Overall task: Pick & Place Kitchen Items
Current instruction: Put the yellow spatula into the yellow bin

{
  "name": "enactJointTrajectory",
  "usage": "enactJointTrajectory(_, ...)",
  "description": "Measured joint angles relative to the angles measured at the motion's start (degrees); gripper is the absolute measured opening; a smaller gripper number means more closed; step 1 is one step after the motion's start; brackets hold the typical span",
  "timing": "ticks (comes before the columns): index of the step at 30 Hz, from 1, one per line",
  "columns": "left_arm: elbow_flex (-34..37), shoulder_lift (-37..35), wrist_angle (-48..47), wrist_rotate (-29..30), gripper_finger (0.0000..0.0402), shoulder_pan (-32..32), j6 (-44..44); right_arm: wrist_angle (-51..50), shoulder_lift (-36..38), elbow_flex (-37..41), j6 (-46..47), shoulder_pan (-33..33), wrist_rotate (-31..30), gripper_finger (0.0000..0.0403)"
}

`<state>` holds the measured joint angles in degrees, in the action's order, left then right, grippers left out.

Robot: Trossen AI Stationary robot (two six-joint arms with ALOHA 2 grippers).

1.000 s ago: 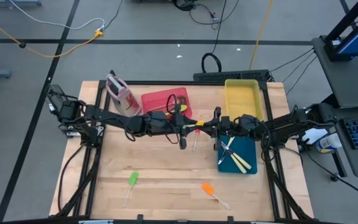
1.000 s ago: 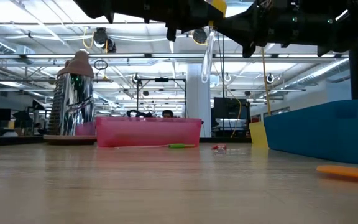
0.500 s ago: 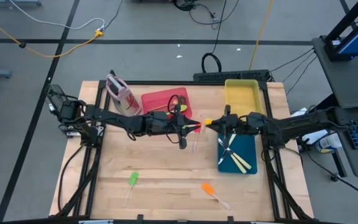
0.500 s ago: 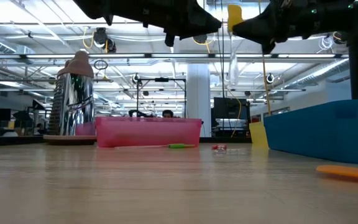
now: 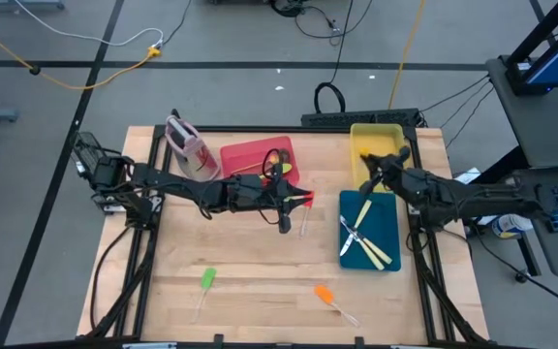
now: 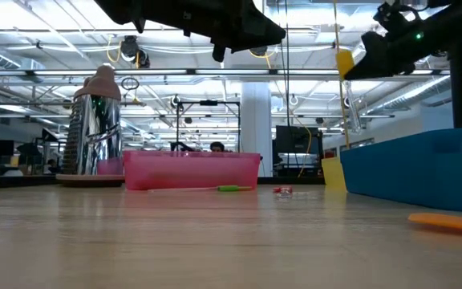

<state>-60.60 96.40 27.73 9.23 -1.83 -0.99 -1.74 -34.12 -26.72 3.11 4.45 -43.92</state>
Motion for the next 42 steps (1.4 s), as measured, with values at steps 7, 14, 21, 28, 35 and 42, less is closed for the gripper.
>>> enactJointTrajectory(7, 0.00, 0.00, 0.43, -0.02, 0.0074, 0.00, -0.02, -9.98, 1.31, 0.00, 5.73, 11.33, 2.31, 0.0020)
enactJointTrajectory(14, 0.00, 0.00, 2.24, -0.04, 0.0074, 0.02, -0.02, -13.54, -1.55, 0.04, 9.27, 26.46, 20.25, 0.0020)
enactJointTrajectory(21, 0.00, 0.02, 2.84, -0.07, 0.0074, 0.04, -0.04, -13.07, -7.98, 0.04, 9.79, 40.55, 31.60, 0.0020)
enactJointTrajectory(28, 0.00, 0.02, 2.83, -0.08, 0.0074, 0.04, -0.70, -12.68, -15.55, 0.04, 9.74, 49.60, 39.68, 0.0020)
enactJointTrajectory(35, 0.00, 0.02, 2.29, -0.09, 0.0074, 0.04, -0.79, -11.97, -21.29, 0.04, 9.42, 52.04, 39.53, 0.0038)
enactJointTrajectory(42, 0.00, 0.02, 1.99, -0.13, 0.0074, 0.04, -0.48, -9.77, -25.29, 0.04, 9.77, 52.01, 39.52, 0.0042)
